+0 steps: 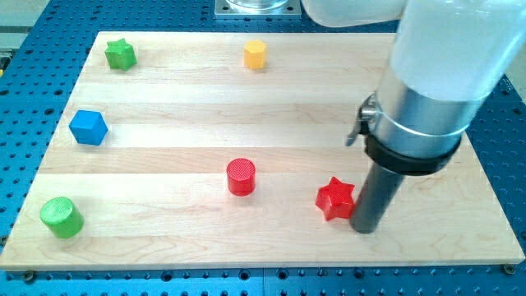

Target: Move the red star to the bottom right corner

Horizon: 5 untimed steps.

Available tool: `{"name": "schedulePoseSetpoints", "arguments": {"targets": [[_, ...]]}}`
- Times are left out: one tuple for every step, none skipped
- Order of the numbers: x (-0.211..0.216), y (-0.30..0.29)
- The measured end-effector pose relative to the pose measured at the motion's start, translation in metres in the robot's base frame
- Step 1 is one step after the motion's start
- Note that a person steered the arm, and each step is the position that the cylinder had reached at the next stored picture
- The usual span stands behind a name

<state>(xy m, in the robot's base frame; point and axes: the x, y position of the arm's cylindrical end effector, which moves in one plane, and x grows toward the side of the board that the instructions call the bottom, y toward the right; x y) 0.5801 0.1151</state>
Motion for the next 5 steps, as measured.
{"name": "schedulePoseSetpoints", "arguments": {"targets": [[0.002, -0.033], [0.012, -0.051], [0.017, -0.089], [-0.001, -0.119], [-0.014, -0.117]]}}
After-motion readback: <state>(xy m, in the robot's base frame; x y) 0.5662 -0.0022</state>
